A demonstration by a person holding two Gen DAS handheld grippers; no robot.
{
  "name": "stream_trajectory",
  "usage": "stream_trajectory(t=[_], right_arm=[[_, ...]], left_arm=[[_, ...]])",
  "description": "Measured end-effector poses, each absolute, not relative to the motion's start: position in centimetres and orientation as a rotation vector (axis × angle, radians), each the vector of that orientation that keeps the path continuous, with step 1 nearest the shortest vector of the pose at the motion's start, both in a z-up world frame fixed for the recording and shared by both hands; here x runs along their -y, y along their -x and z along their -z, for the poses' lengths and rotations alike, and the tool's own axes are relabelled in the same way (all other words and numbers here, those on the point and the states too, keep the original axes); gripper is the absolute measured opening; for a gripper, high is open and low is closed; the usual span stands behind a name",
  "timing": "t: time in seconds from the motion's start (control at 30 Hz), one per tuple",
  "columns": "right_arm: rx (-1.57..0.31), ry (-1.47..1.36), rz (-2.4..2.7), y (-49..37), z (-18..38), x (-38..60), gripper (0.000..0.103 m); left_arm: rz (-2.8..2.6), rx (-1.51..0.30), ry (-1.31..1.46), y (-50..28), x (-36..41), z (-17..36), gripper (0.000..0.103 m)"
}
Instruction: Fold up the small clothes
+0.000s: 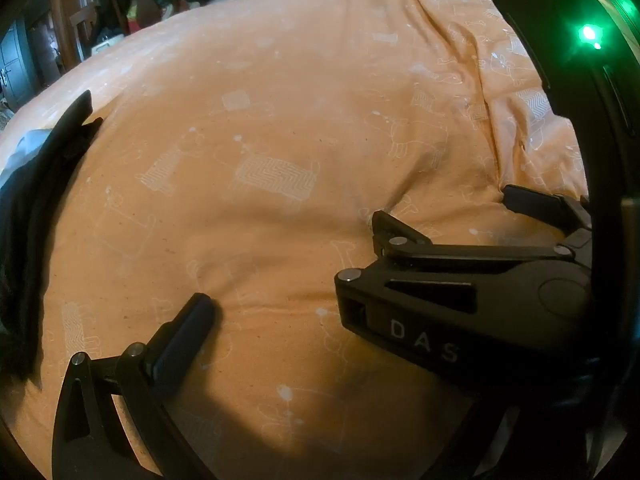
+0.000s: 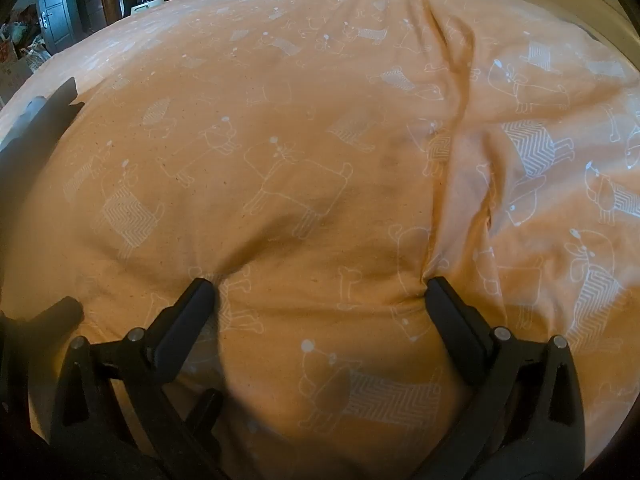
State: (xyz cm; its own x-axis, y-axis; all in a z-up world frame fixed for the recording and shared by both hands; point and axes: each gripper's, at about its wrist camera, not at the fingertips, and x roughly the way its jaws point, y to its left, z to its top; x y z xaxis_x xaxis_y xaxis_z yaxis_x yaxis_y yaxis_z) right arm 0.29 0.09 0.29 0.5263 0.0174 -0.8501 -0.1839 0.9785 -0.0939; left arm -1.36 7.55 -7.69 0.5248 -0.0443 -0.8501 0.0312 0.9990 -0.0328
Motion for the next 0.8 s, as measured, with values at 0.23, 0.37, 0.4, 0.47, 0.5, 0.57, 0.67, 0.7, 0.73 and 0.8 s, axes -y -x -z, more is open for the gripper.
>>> stream_trajectory(t=[0.23, 0.37, 0.4, 0.47, 0.5, 0.57, 0.67, 0.7, 0.73, 0.8], right_arm=[[-1.011, 0.177, -0.123, -0.41, -0.37, 0.16, 0.103], [-1.012, 0.174, -0.126, -0.32, -0.47, -0.15, 0.103], [-1.012, 0.174, -0.126, -0.31, -0.52, -0.31, 0.103], [-1.014, 0.173, -0.128, -0.56, -0.56, 0.34, 0.103], [-1.014, 0.175, -0.128, -0.53, -0.60, 0.12, 0.103], [-1.016, 0.177, -0.128, -0.57, -0.71, 0.05, 0.103], [-1.020, 0.177, -0.130, -0.54, -0.75, 0.24, 0.103], [-1.019, 0.177, -0.130, -0.57, -0.76, 0.21, 0.103], [-1.018, 0.180, -0.127, -0.57, -0.77, 0.09, 0.103], [-1.019, 0.186, -0.123, -0.69, -0.68, 0.08, 0.103]], left_arm=[[0.046, -1.017, 0.014, 1.38, -7.55, 7.69, 0.103], [0.045, -1.017, 0.015, 1.34, -7.54, 7.69, 0.103], [0.046, -1.017, 0.015, 1.34, -7.53, 7.70, 0.103], [0.046, -1.017, 0.016, 1.33, -7.52, 7.72, 0.103], [0.046, -1.017, 0.016, 1.33, -7.51, 7.74, 0.103], [0.046, -1.017, 0.016, 1.31, -7.49, 7.76, 0.103], [0.045, -1.017, 0.014, 1.34, -7.47, 7.69, 0.103], [0.045, -1.017, 0.013, 1.35, -7.45, 7.69, 0.103], [0.045, -1.017, 0.014, 1.34, -7.47, 7.70, 0.103], [0.045, -1.017, 0.015, 1.34, -7.47, 7.69, 0.103]])
